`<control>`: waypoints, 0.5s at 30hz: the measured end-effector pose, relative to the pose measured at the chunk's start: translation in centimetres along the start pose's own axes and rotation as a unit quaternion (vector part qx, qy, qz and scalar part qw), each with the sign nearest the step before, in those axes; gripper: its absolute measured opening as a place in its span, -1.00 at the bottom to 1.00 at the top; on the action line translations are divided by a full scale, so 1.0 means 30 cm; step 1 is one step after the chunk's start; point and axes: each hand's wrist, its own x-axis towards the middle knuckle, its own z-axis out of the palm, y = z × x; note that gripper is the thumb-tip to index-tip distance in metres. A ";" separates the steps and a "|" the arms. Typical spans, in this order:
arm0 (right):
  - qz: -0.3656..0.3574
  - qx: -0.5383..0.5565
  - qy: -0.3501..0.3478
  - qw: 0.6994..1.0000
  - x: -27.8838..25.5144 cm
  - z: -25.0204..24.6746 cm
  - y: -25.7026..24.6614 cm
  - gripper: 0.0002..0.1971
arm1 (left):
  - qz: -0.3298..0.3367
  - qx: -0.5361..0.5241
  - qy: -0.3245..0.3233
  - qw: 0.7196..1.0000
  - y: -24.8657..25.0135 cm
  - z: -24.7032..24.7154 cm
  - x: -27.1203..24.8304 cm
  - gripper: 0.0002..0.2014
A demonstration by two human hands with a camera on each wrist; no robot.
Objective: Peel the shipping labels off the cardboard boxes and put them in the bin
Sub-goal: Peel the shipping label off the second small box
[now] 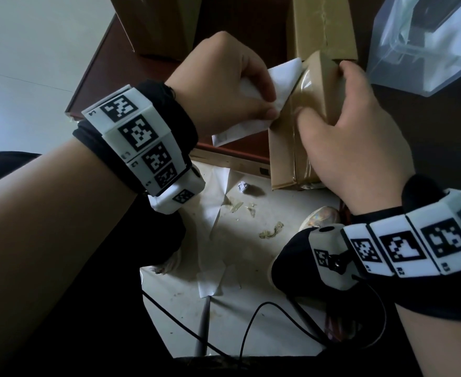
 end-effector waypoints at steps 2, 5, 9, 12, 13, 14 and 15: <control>0.009 0.015 0.000 1.000 0.002 0.003 -0.001 -0.26 | -0.003 -0.014 0.010 1.000 0.002 0.002 -0.001 -0.86; 0.025 0.035 -0.008 0.999 0.004 0.007 -0.001 -0.28 | 0.022 -0.022 0.025 0.999 0.008 0.010 -0.001 -0.69; 0.036 0.045 -0.020 0.998 0.004 0.007 -0.001 -0.27 | 0.007 0.002 0.028 1.000 0.002 0.010 0.003 -0.41; 0.033 0.045 -0.018 0.998 0.002 0.007 -0.002 -0.27 | -0.013 0.017 -0.014 1.000 -0.007 0.015 0.012 -0.52; 0.031 0.046 -0.014 0.998 0.003 0.007 -0.003 -0.26 | -0.014 0.023 -0.027 0.999 -0.011 0.017 0.015 -0.59; 0.029 0.047 -0.011 0.998 0.003 0.008 -0.004 -0.26 | -0.014 0.025 -0.036 0.999 -0.013 0.019 0.018 -0.65; 0.029 0.050 -0.009 0.998 0.003 0.010 -0.005 -0.25 | -0.015 0.025 -0.040 0.999 -0.015 0.020 0.019 -0.69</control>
